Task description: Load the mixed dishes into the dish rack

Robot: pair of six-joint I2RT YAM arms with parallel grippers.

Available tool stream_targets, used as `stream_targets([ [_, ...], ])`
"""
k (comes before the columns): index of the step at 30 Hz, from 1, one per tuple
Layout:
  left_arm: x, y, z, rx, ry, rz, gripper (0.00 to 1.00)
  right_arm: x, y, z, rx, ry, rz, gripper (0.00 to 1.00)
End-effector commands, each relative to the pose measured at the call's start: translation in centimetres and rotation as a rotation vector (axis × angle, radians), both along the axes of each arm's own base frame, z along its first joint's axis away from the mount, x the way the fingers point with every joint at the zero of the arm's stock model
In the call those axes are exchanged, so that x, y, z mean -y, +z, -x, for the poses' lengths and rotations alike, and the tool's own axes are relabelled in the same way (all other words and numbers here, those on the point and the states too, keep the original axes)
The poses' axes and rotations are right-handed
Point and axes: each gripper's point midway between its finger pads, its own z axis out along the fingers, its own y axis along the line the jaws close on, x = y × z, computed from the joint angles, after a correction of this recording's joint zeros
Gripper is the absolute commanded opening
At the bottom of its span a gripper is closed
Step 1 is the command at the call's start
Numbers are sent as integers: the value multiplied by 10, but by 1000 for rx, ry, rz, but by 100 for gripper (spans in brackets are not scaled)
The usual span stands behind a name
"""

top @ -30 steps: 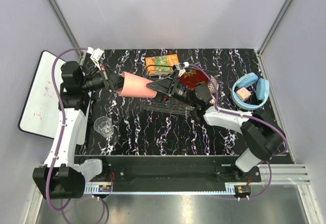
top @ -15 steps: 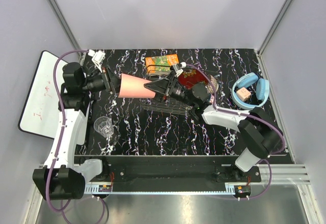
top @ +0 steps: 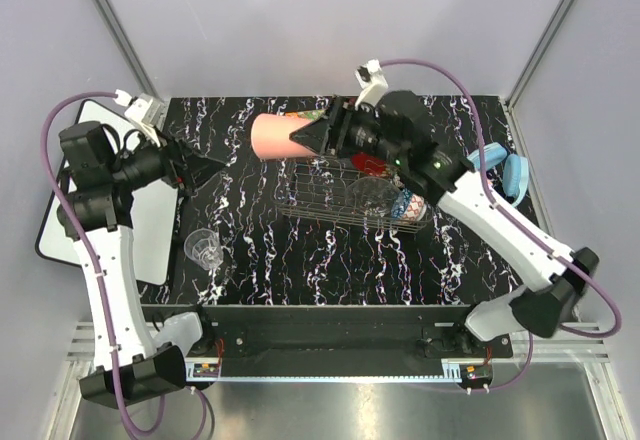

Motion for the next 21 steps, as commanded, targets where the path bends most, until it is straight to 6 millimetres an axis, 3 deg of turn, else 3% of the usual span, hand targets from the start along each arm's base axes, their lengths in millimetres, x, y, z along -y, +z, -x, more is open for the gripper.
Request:
stream_targets([
  [1,-21,-35,1,-54,72,-139,82,30,-98,-37,-98,-124,521,0],
  [2,-24,-47,0,-79,82,-157,82,32,-87,-47,-67,-159,538,0],
  [3,-33,-56,-2,-84,111,-210,82,38,-92,-58,-42,-197,596,0],
  [4,-37,-70,-2,-117,124,-229,81,38,-114,-67,-75,-205,672,0],
  [5,-42,-77,-1,-123,140,-258,80,37,-102,-77,-47,-230,677,0],
  [6,-51,-87,-2,-130,168,-311,79,37,-120,-90,-53,-250,747,0],
  [8,-57,-106,3,-154,173,-356,69,34,-116,-101,-37,-266,776,0],
  [9,-63,-114,4,-152,182,-399,67,33,-135,-110,-51,-268,838,0],
  [10,-65,-124,6,-167,182,-414,66,32,-140,-115,-48,-267,861,0],
  [11,-67,-128,7,-166,186,-431,66,30,-130,-123,-24,-290,858,0],
  [12,-71,-133,8,-167,186,-456,65,29,-152,-128,-51,-277,924,0],
  [13,-72,-141,9,-178,179,-464,65,28,-155,-132,-50,-279,941,0],
  [14,-72,-145,9,-182,171,-474,64,27,-143,-139,-24,-300,934,0],
  [15,-76,-148,7,-186,182,-486,64,24,-163,-140,-45,-274,994,0],
  [17,-78,-157,6,-214,181,-489,63,22,-156,-146,-13,-289,1016,0],
  [18,-79,-159,6,-215,180,-494,63,19,-172,-144,-25,-269,1065,0],
  [20,-79,-164,5,-223,178,-496,63,17,-172,-147,10,-272,1104,0],
  [21,-81,-165,4,-218,188,-498,63,14,-182,-148,11,-263,1129,0],
])
